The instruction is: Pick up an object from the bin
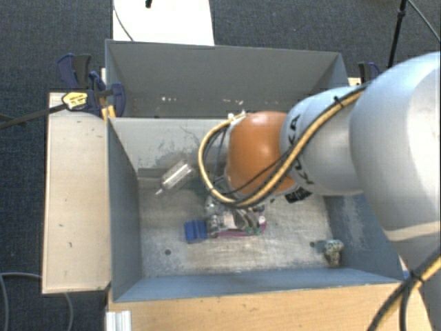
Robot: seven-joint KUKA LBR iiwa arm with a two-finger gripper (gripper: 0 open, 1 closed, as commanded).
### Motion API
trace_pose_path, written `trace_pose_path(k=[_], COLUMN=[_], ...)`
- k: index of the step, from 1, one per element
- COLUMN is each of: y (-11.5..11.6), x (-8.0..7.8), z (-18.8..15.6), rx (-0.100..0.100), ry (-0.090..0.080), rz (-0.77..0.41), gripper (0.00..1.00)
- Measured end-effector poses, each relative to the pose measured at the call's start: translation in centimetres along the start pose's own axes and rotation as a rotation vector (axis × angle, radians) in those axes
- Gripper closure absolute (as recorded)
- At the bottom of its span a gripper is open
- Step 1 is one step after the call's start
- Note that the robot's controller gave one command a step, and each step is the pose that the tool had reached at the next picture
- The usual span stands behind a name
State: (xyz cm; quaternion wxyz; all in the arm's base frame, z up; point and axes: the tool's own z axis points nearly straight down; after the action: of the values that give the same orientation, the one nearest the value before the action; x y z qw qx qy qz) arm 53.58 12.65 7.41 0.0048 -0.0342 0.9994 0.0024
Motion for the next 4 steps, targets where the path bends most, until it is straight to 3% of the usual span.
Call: trace_pose_path(k=[1, 2, 3, 4], y=[-7.1, -6.9, -4.7, -4.8], x=[-0.1, 0.0, 1.7, 1.6], z=[-14.3, -14.0, -1.2, -1.3], rx=[0.005, 0.002, 0.002, 0.002], ry=[0.001, 0.007, 0.010, 0.009], rz=[-0.391, -0.390, -0.157, -0.154], gripper=[1.00, 0.00, 0.00, 1.00])
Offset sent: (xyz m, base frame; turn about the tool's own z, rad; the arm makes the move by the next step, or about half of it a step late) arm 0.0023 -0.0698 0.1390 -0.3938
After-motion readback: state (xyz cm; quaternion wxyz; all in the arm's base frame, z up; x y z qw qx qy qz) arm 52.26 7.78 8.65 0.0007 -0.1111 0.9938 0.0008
